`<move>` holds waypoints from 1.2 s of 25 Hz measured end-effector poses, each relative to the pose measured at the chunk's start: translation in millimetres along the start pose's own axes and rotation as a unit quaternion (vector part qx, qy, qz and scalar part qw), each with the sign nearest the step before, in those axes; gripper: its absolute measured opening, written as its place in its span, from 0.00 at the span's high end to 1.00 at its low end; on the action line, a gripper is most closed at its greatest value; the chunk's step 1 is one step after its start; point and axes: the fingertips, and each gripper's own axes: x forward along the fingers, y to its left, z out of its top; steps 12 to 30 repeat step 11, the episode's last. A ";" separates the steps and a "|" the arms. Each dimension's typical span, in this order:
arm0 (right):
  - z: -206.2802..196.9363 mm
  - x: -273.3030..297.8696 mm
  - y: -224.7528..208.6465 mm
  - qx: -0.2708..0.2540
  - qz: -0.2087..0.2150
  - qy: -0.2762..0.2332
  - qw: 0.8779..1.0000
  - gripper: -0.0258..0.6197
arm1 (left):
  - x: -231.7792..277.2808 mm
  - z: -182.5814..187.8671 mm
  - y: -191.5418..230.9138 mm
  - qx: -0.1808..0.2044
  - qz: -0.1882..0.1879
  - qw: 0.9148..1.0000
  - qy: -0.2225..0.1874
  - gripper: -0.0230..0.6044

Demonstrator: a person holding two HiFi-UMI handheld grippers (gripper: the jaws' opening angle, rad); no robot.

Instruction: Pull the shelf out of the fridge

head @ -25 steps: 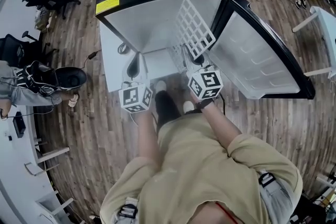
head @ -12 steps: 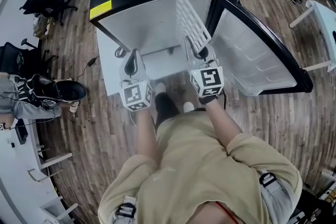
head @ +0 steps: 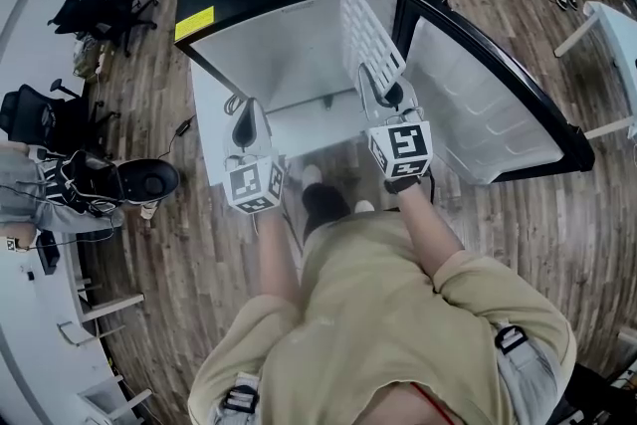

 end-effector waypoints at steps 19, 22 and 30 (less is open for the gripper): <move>-4.3 2.0 9.0 0.008 0.025 0.006 1.000 0.92 | 6.5 -13.2 -38.7 0.003 -0.046 0.999 0.019 0.96; -4.3 2.0 9.0 0.008 0.025 0.006 1.000 0.92 | 6.5 -13.2 -38.7 0.003 -0.046 0.999 0.019 0.96; -4.3 2.0 9.0 0.008 0.025 0.006 1.000 0.92 | 6.5 -13.2 -38.7 0.003 -0.046 0.999 0.019 0.96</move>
